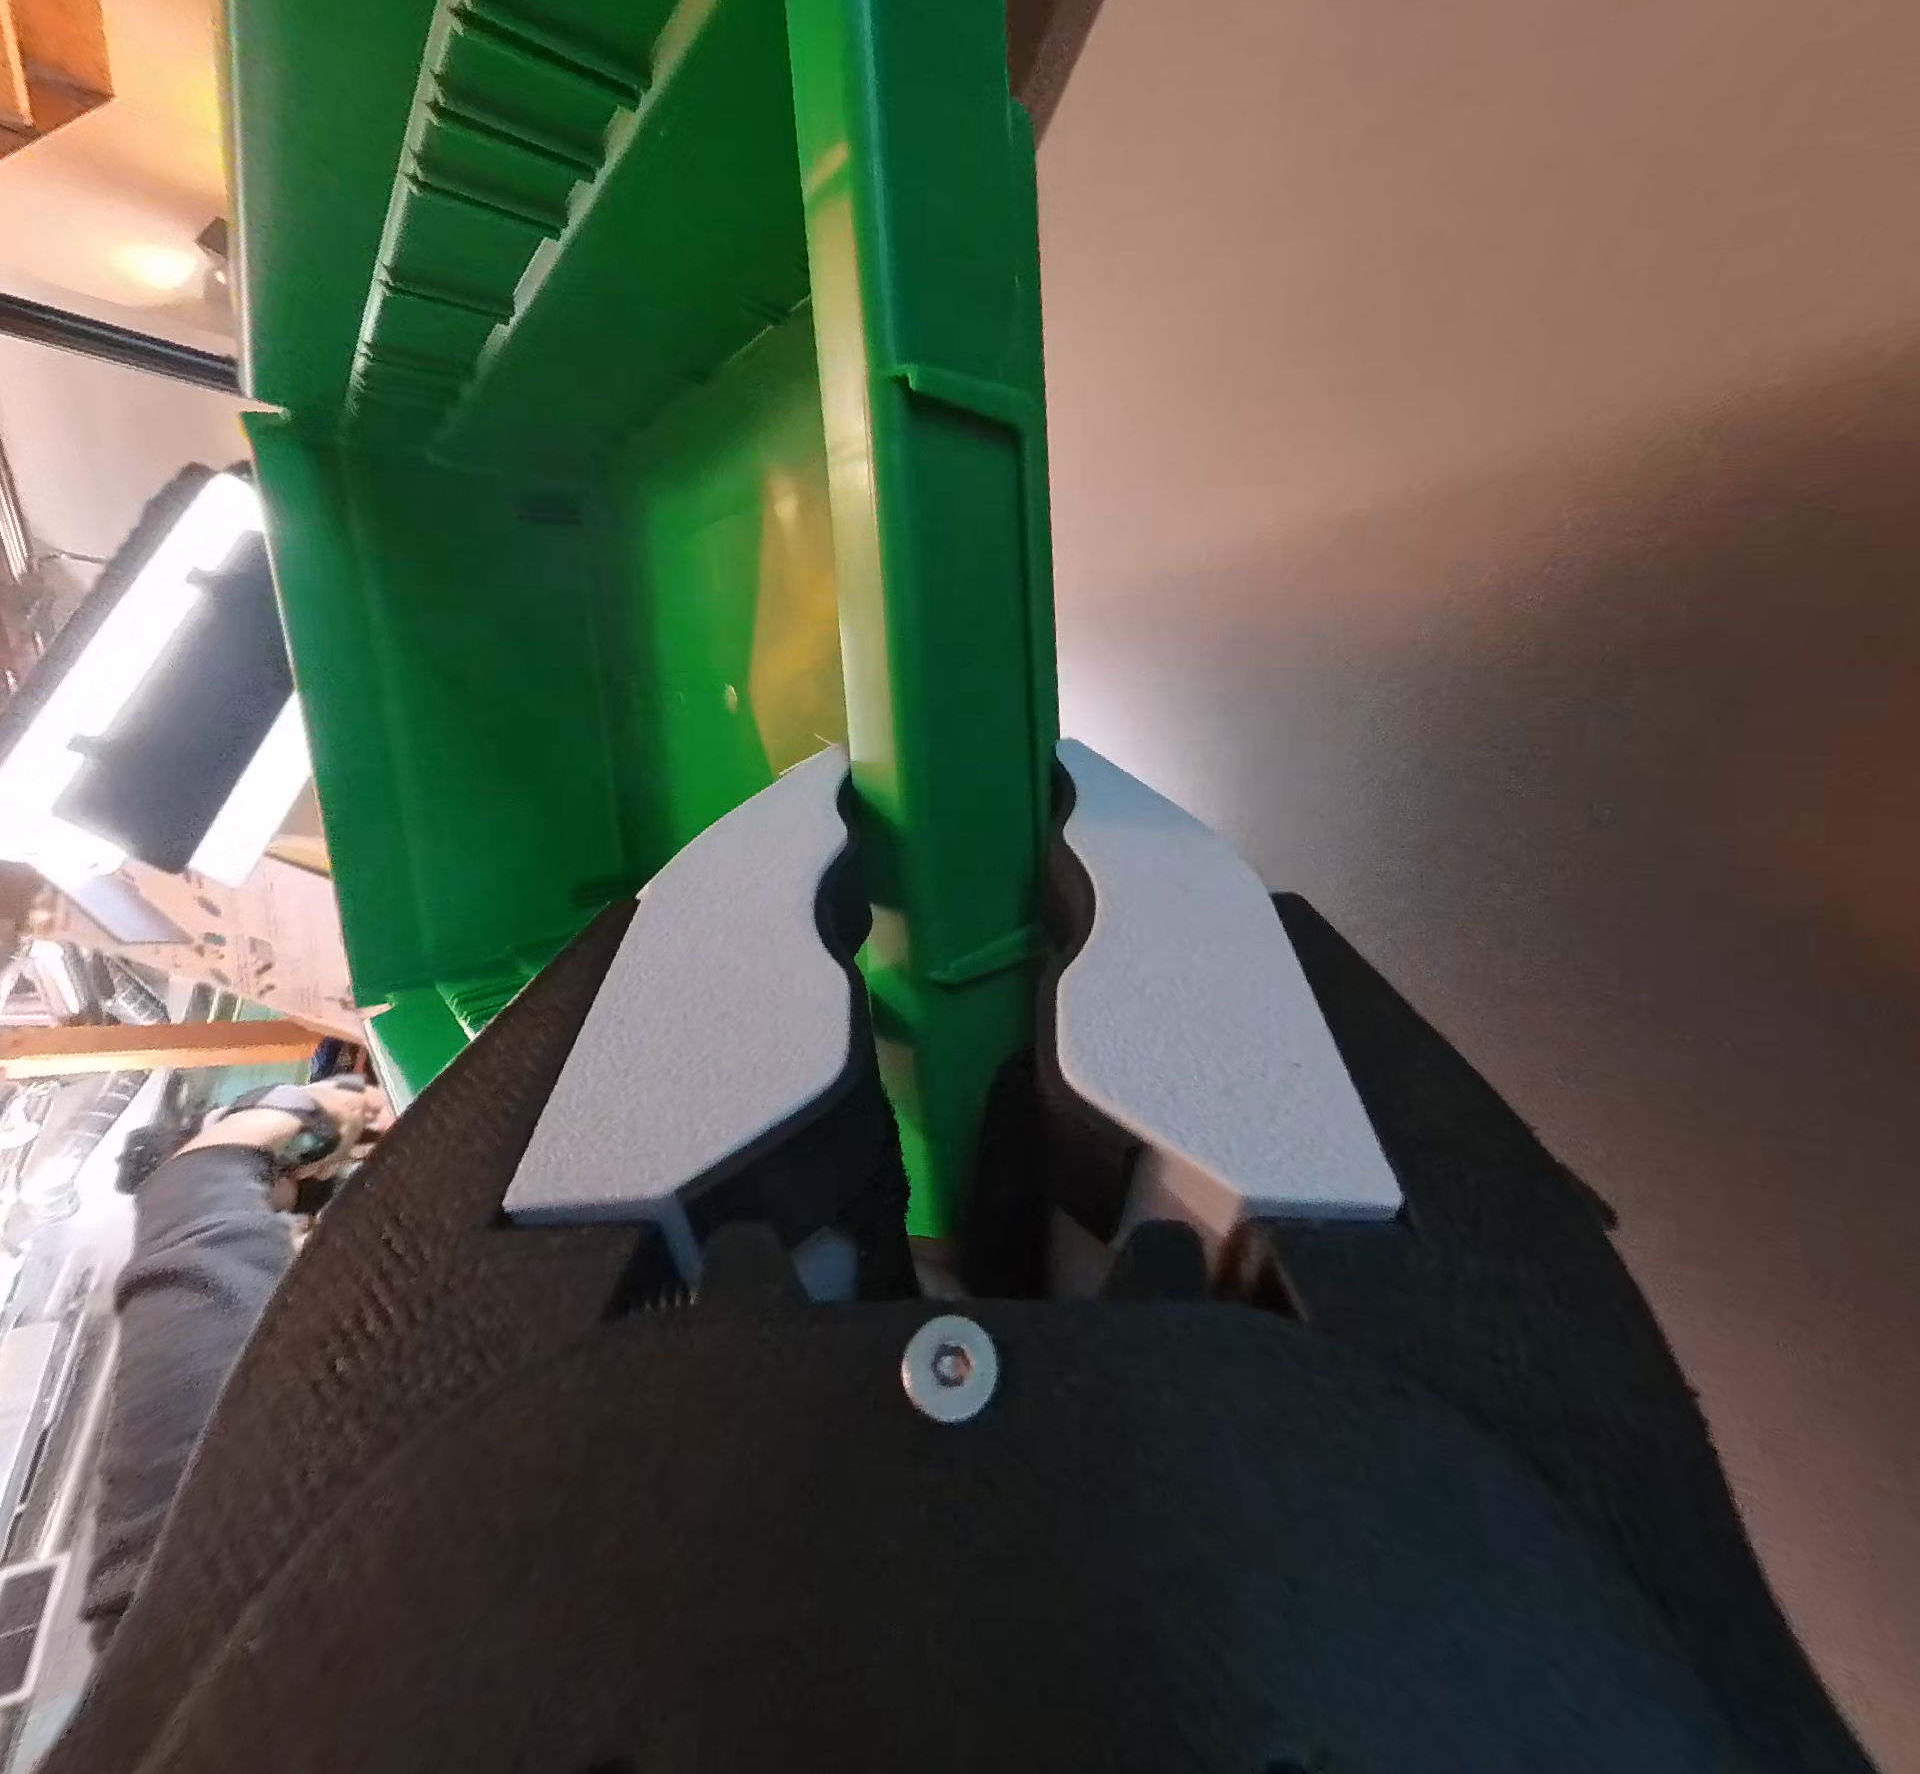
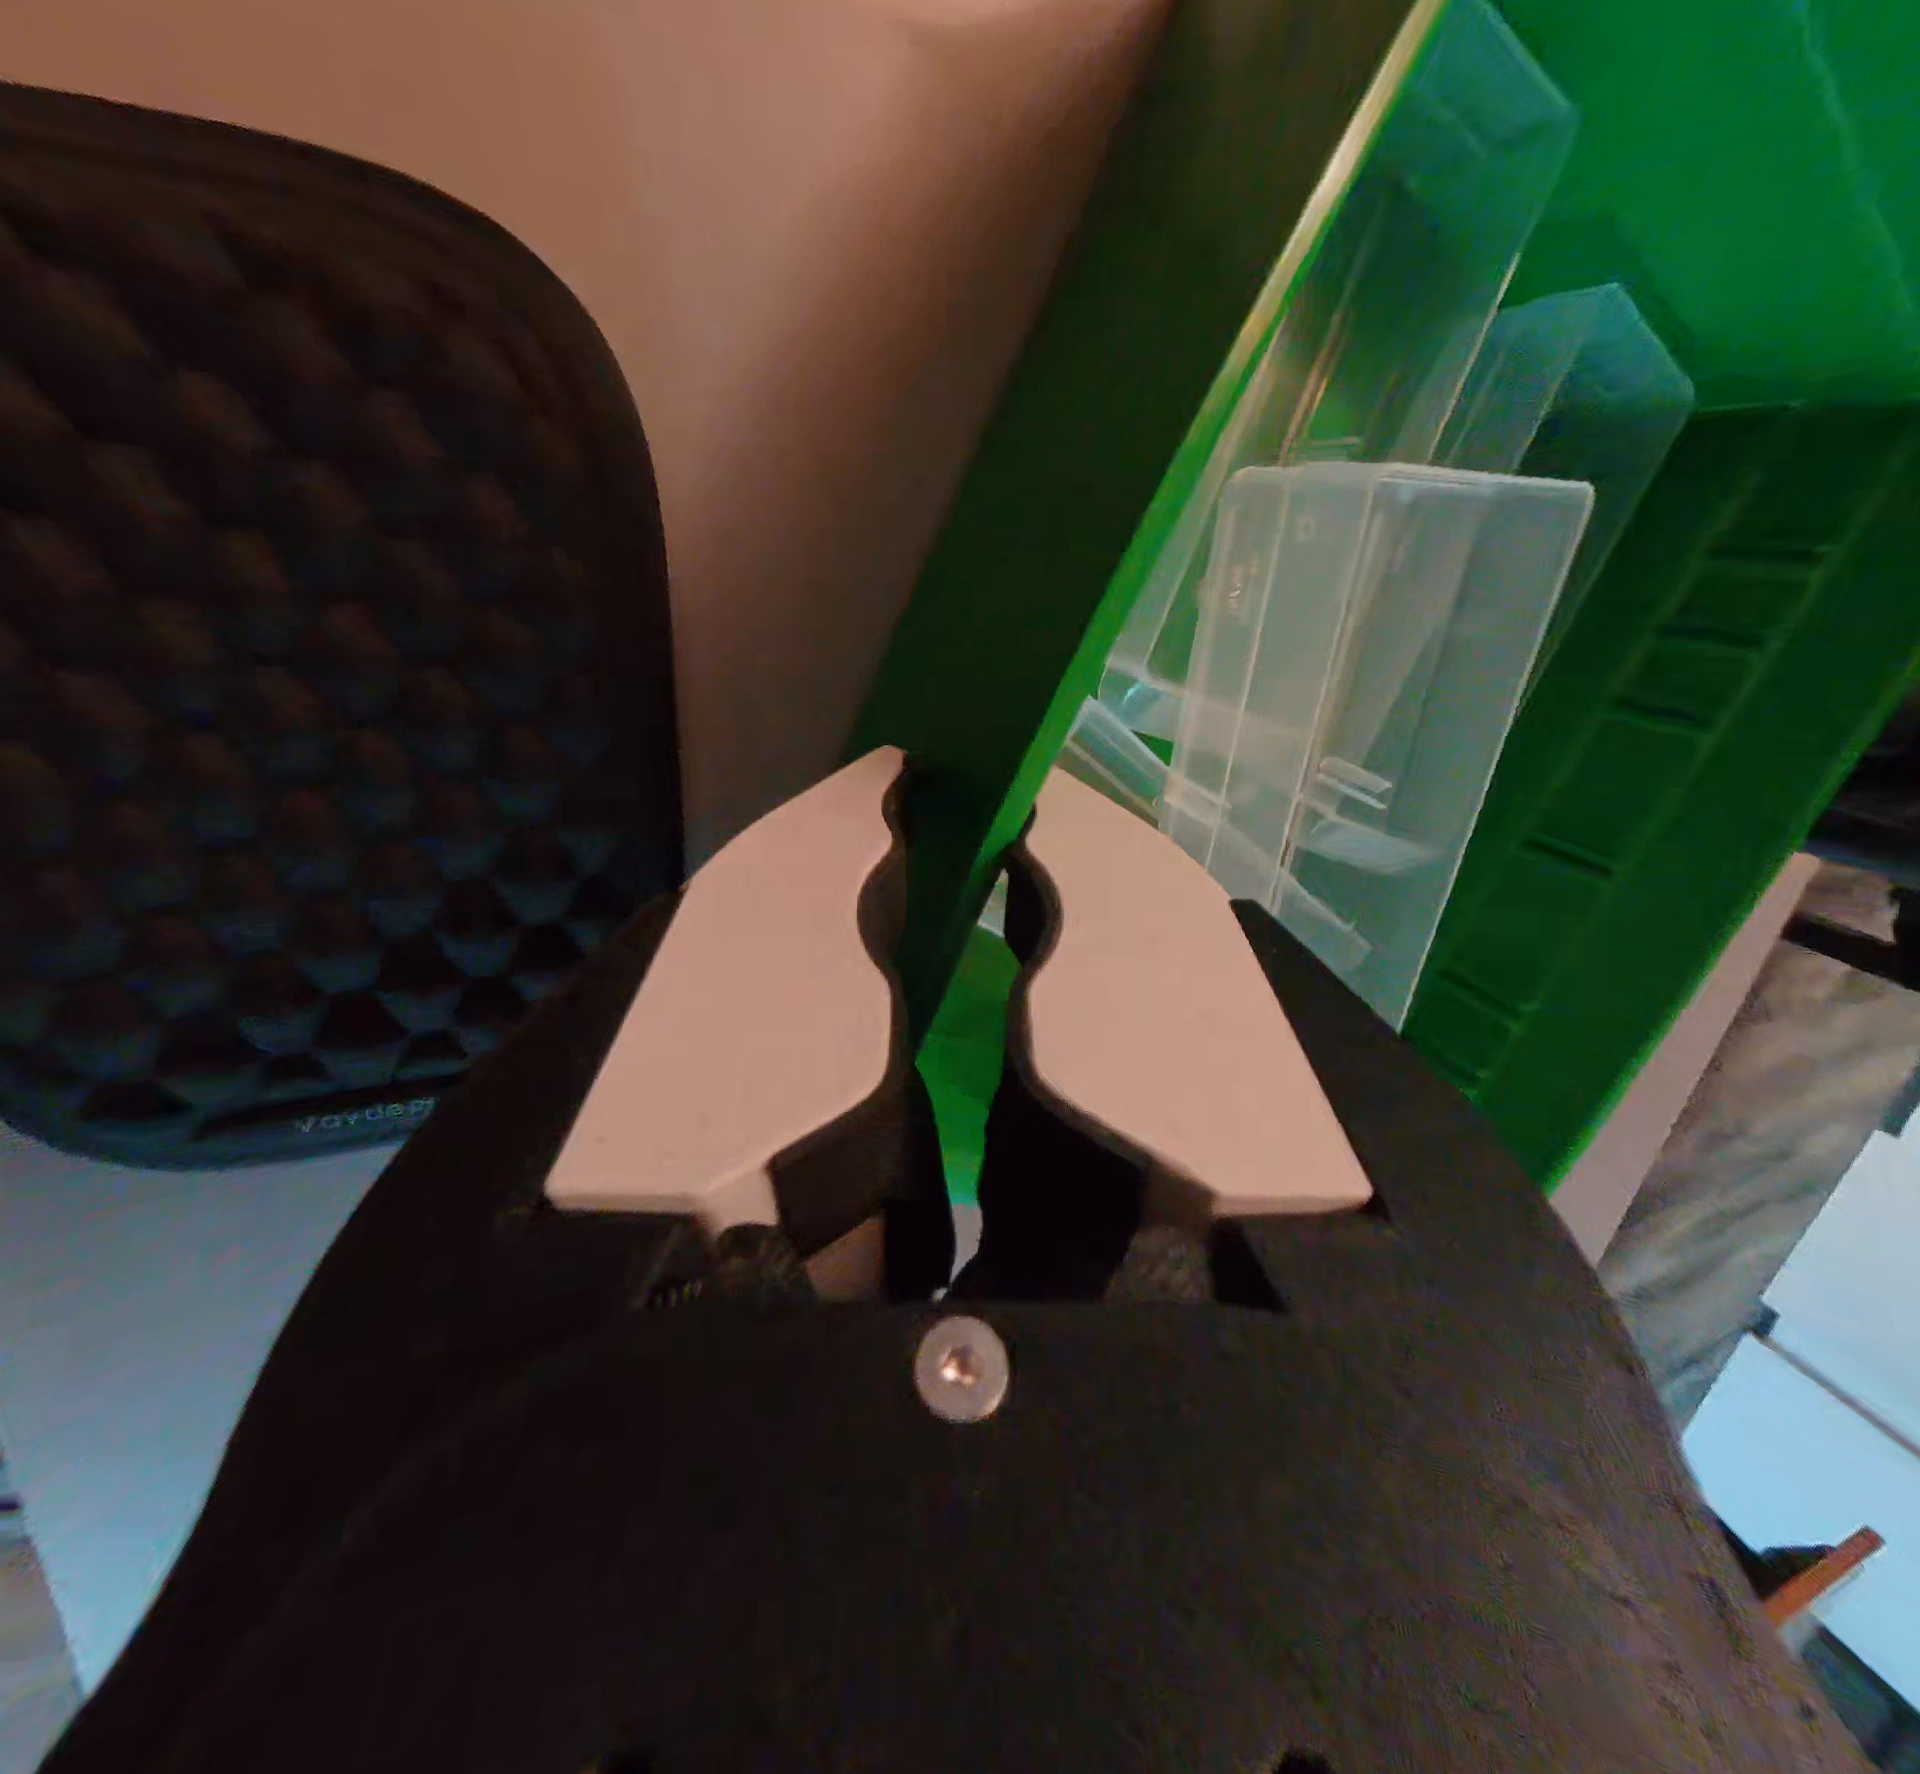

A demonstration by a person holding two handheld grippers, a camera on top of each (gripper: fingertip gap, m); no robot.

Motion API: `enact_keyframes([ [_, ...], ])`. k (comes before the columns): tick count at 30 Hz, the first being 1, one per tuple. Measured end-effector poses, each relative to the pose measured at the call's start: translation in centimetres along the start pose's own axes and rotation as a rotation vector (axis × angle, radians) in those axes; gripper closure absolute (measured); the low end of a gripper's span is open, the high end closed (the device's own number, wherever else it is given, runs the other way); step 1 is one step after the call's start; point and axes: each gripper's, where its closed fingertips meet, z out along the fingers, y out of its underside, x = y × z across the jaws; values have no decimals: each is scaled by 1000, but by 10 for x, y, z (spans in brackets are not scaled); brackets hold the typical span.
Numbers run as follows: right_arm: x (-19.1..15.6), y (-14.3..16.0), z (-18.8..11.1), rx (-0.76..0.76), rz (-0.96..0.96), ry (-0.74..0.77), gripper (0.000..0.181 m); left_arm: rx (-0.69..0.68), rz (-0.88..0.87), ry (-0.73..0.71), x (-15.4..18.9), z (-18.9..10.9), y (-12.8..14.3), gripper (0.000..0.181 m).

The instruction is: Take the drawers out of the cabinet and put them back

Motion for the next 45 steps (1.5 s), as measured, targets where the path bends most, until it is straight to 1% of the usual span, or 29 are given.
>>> enact_keyframes([
  [3,-2,-11,2,-5,-94,-29,169,11,-11,-29,-13,-8,1,151],
  [6,-15,-37,1,67,-178,-87,171,-1,-2,-70,-27,-15,6,151],
  [9,-22,-75,5,144,-214,-95,172,-9,6,-111,-40,-23,8,151],
  [12,-14,-114,14,170,-277,-37,168,-3,6,-151,-54,-32,7,151],
  [15,0,-159,27,186,-336,17,165,14,10,-197,-70,-43,2,151],
  [17,12,-193,37,224,-370,54,164,26,16,-227,-78,-49,-3,151],
  [19,25,-232,46,310,-326,98,163,34,30,-244,-83,-54,-9,151],
  [20,35,-251,46,369,-282,154,163,40,38,-245,-85,-56,-13,151],
  [21,44,-265,41,432,-243,218,156,48,45,-243,-85,-58,-17,151],
  [23,55,-272,22,518,-141,266,134,74,61,-233,-83,-59,-27,151],
  [25,55,-258,-5,620,-10,245,125,109,85,-219,-78,-60,-40,151],
  [27,56,-227,-35,714,120,261,124,151,122,-202,-67,-59,-59,151],
  [30,60,-161,-83,837,360,380,124,225,201,-158,-40,-59,-96,151],
  [33,52,-92,-126,914,551,535,127,341,277,-82,-1,-63,-146,151],
  [35,38,-55,-144,901,617,612,128,439,329,-9,30,-68,-184,151],
  [38,15,-12,-170,846,651,733,129,603,392,121,82,-77,-245,151],
  [42,-13,24,-202,866,689,843,135,801,431,327,147,-92,-321,151],
  [45,-23,45,-214,868,713,891,139,871,458,442,189,-95,-363,151],
])
